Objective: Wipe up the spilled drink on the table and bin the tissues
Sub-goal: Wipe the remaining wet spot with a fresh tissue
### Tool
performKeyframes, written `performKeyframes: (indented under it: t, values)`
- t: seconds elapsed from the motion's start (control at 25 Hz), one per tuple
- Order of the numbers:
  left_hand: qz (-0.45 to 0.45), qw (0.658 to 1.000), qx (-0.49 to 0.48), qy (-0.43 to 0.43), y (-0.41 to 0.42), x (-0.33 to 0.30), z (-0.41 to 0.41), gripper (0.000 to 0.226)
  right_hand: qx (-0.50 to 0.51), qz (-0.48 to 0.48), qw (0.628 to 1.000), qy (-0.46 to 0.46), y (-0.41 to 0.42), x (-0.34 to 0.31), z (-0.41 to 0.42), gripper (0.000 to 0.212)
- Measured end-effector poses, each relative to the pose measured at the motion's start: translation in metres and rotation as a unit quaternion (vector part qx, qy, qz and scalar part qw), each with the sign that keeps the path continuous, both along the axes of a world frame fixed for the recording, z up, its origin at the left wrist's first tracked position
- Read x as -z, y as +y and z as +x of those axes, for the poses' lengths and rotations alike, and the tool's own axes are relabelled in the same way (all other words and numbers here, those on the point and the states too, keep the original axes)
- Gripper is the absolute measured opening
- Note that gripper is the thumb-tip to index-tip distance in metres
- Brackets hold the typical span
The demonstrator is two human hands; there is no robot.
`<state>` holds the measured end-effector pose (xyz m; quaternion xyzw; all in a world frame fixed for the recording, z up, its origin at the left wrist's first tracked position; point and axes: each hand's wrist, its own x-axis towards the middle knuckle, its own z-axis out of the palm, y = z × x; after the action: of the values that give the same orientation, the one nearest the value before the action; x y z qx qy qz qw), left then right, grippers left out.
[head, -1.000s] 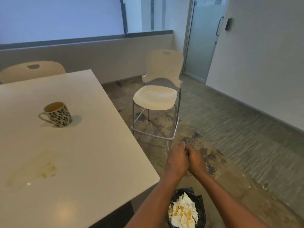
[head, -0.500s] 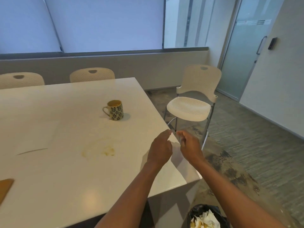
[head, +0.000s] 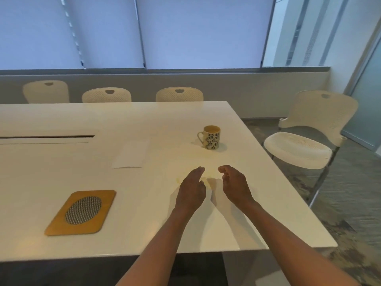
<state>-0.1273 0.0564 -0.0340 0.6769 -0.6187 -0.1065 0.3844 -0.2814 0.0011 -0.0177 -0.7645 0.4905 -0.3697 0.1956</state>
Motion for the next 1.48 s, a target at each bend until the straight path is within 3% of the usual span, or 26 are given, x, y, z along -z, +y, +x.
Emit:
performKeyframes:
  t: [0.44,0.68,1.0,1.28,1.48]
  values:
    - [0.016,0.992,-0.118,-0.034,0.027,0.003,0.124,0.046,-0.104,0.029,0.994,-0.012,-0.007,0.0,0.13,0.027]
    - [0.046,0.97,-0.232,-0.062,0.004,0.007,0.175,0.056,-0.185,0.052,0.981,0.024,-0.047,0.002,0.18,0.031]
    - [0.11,0.95,-0.286,-0.065,-0.025,0.021,0.218,0.062,-0.251,0.111,0.957,0.089,-0.096,0.015,0.233,0.046]
    - [0.123,0.956,-0.263,0.032,-0.04,0.017,0.243,0.072,-0.249,0.113,0.935,0.224,-0.121,0.006,0.274,0.088]
    - [0.135,0.951,-0.278,0.02,-0.051,0.02,0.253,0.068,-0.24,0.125,0.93,0.249,-0.124,0.002,0.291,0.089]
